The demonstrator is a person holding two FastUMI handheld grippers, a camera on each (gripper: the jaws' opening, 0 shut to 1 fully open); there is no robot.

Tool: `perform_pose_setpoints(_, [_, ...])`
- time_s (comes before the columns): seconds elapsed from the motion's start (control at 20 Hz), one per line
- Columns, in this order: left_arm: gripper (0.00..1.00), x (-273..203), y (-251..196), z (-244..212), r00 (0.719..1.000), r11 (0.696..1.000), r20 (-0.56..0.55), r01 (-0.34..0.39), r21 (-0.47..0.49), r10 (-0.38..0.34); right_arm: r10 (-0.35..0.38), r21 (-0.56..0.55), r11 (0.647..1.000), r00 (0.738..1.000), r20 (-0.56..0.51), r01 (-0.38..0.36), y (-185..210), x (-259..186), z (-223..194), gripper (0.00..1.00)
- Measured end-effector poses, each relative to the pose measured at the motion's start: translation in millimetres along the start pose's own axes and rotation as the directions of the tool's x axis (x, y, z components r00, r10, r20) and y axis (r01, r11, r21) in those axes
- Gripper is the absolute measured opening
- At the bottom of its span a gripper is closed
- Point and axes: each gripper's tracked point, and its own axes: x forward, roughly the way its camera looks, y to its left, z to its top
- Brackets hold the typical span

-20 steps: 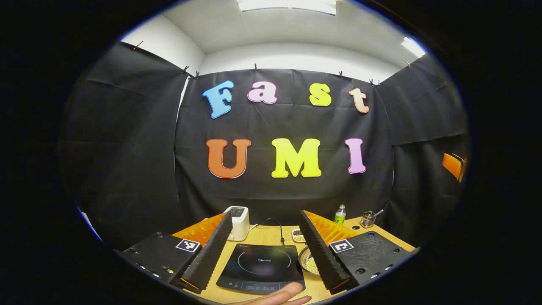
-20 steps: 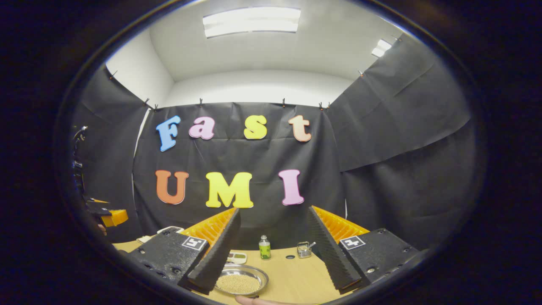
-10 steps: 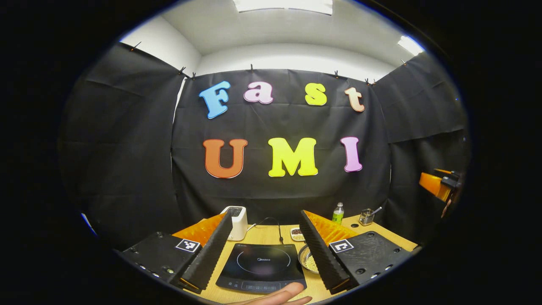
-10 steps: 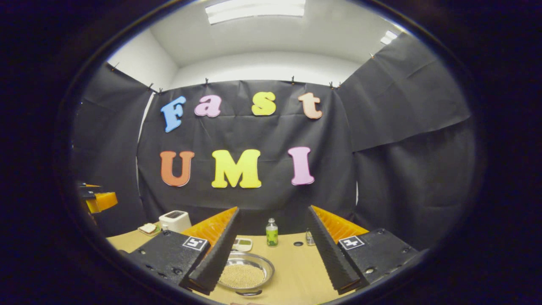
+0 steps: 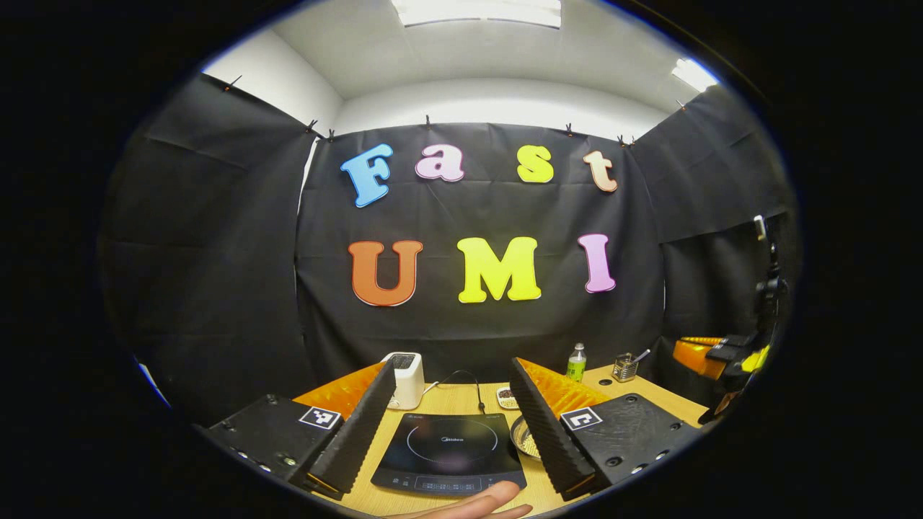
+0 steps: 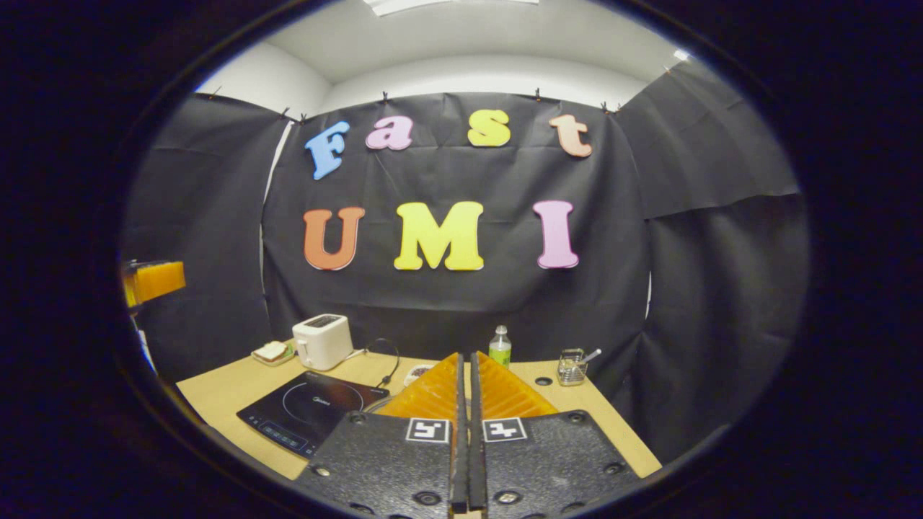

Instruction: First push the handle of the pot to place it horizontally, then grasp the pot with both hands and set it on the induction cooktop.

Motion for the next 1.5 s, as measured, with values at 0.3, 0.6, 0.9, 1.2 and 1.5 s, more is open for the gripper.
perform_pose_setpoints(0.3, [0.95,-6,1,-5,1.000,1.000,0.006,0.003,-0.001,-0.003,0.058,0.023,0.998,0.988,-0.145,-0.055,26,23,-76,0.04])
perform_pose_setpoints(0.6, [0.95,-2,0,-20,1.000,1.000,-0.015,0.010,0.004,-0.010,0.093,0.025,0.996,0.948,-0.305,-0.090,44,36,-162,0.01])
perform_pose_setpoints(0.9, [0.95,0,-1,-25,1.000,1.000,-0.026,0.016,0.008,-0.016,0.141,0.045,0.990,0.905,-0.402,-0.134,58,34,-210,0.04])
perform_pose_setpoints(1.2, [0.95,-1,-1,-27,0.999,1.000,-0.035,0.019,0.005,-0.019,0.154,0.056,0.988,0.870,-0.469,-0.145,57,32,-238,0.04])
perform_pose_setpoints(1.5, [0.95,1,-2,-28,0.999,1.000,-0.038,0.022,0.007,-0.022,0.138,0.050,0.990,0.856,-0.498,-0.131,49,31,-244,0.00])
